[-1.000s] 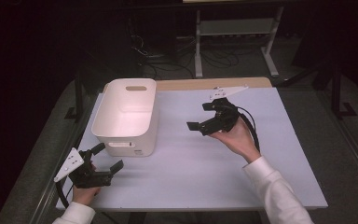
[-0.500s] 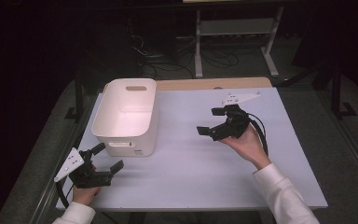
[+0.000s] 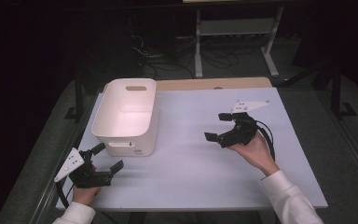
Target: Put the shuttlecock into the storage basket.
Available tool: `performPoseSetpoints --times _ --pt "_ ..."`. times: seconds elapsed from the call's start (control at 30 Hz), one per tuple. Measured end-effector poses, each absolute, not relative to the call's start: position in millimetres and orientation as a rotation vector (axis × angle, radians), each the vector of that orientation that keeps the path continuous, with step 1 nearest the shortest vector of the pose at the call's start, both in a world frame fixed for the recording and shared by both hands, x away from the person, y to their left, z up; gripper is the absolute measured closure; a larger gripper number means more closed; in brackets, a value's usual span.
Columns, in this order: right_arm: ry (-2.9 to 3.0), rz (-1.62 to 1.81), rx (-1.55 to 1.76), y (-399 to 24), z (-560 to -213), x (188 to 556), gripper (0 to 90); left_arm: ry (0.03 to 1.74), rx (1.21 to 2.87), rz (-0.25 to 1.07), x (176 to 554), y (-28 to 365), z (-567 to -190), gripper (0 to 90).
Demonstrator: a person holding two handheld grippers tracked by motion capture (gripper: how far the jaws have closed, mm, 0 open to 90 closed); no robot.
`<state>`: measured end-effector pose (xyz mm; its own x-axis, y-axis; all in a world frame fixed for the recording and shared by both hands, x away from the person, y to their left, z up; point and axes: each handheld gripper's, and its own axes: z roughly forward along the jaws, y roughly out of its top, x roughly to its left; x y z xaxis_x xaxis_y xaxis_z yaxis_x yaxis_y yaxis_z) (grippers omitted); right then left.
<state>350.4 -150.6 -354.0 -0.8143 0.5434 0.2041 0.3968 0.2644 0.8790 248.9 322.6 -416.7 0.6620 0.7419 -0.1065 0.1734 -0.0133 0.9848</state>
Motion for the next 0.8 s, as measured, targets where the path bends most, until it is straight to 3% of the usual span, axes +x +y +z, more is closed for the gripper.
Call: performPoseSetpoints --times 0.8 --pt "2.285 1.596 0.923 -183 -374 328 0.0 0.791 1.554 0.534 248 322 -417 0.0"
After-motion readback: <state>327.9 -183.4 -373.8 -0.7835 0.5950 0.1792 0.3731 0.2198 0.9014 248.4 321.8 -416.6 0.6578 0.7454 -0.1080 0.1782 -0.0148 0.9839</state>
